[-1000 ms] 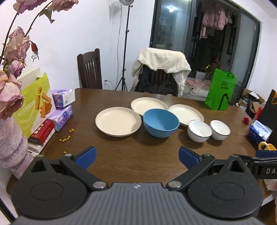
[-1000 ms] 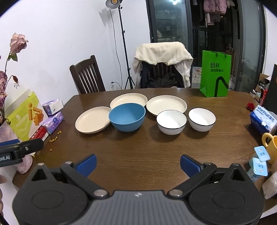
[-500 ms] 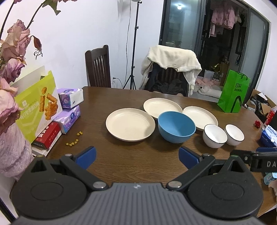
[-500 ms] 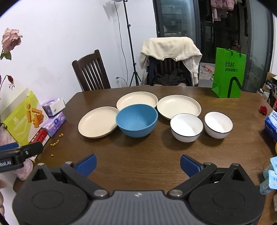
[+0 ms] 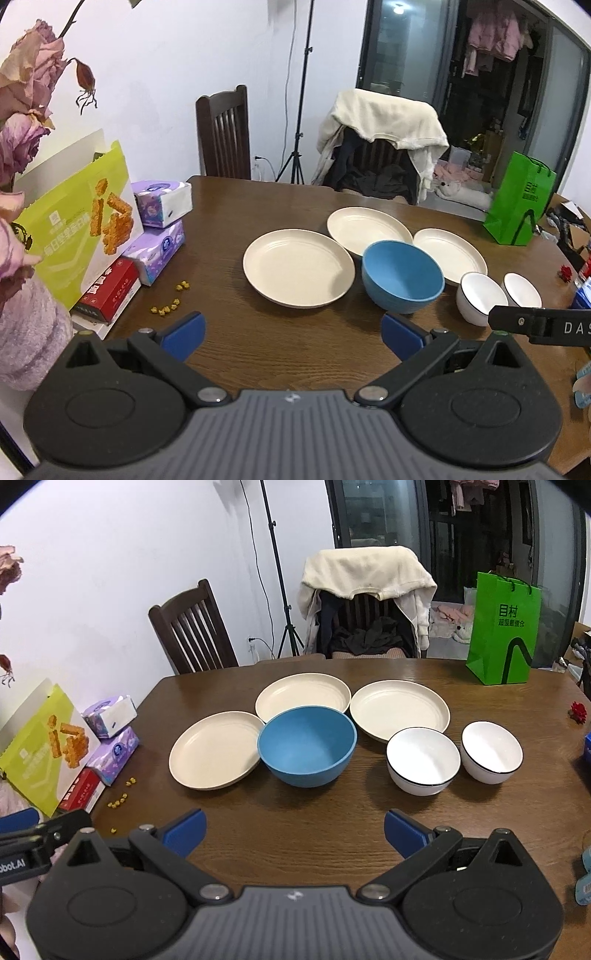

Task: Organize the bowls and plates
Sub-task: 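Lower the right tool onto a cream plate rim and close it while the left tool approaches another plate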

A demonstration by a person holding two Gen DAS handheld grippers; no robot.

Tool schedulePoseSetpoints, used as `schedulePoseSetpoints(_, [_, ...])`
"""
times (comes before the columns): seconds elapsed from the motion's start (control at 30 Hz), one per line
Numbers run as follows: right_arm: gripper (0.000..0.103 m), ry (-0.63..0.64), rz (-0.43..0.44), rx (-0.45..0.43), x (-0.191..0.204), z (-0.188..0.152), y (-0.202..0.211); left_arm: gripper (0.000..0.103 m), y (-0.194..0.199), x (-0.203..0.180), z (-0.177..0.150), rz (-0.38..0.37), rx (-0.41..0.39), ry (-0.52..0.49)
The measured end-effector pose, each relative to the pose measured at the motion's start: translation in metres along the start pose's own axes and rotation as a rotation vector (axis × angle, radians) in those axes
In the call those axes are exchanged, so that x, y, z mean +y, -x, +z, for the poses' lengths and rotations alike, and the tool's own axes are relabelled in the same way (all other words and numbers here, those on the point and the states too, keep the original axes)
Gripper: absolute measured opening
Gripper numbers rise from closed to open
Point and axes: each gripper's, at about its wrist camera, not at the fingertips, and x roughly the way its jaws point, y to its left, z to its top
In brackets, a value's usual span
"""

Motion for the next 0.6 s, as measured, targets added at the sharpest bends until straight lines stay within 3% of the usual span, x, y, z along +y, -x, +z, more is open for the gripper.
schedulePoseSetpoints(0.6, [0.103,0.089,0.083,0.084,0.012,0.061,-0.066,0.103,-0.041,0.003,0.026,0.091,0.043,0.131])
